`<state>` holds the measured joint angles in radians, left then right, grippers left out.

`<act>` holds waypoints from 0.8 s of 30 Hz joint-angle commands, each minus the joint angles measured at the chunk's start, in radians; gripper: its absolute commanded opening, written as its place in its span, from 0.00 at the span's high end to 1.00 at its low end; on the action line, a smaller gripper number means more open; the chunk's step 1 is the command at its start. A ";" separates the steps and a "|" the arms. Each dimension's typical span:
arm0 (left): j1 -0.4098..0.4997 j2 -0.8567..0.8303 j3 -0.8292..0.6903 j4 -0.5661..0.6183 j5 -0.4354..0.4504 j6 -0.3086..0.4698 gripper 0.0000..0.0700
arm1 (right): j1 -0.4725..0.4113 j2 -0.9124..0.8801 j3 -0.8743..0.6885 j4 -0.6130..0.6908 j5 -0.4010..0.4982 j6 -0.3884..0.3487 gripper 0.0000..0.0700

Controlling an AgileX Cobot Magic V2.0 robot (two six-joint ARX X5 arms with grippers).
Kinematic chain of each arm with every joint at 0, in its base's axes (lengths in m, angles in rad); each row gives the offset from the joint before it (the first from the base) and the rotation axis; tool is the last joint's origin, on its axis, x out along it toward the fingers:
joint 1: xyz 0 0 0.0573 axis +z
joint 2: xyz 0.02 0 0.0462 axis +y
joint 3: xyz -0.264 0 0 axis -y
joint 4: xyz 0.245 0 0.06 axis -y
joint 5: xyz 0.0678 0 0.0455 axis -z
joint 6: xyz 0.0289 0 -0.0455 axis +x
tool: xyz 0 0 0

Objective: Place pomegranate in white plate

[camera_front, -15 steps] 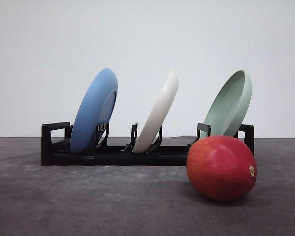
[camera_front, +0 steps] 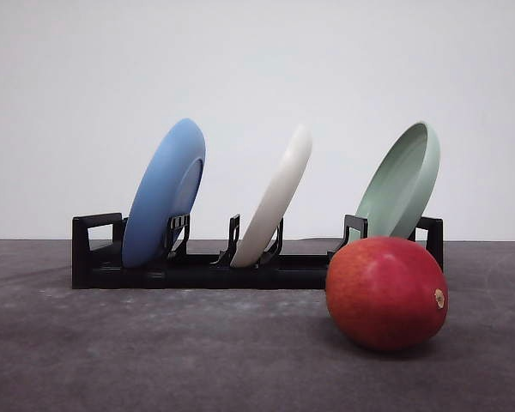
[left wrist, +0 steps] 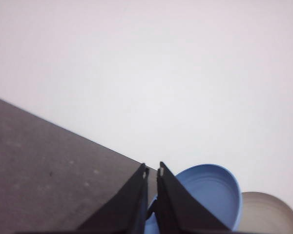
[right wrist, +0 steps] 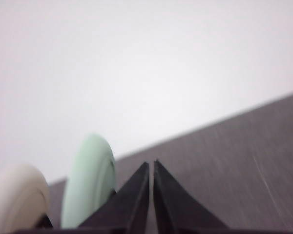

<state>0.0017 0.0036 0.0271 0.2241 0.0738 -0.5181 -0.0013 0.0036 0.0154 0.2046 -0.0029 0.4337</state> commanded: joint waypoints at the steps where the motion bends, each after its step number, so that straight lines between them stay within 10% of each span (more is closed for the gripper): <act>1: -0.001 0.000 0.026 -0.002 -0.004 0.119 0.98 | -0.001 0.000 0.016 0.016 0.000 0.032 0.99; 15: -0.001 0.207 0.501 -0.860 -0.007 0.262 0.98 | -0.001 0.106 0.410 -0.685 -0.195 -0.004 0.99; 24: -0.016 0.488 0.733 -1.011 0.161 0.308 0.98 | 0.037 0.309 0.558 -0.843 -0.296 -0.204 0.99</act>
<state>-0.0068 0.4698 0.7406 -0.7860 0.2124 -0.2348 0.0264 0.3022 0.5567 -0.6483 -0.2947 0.2864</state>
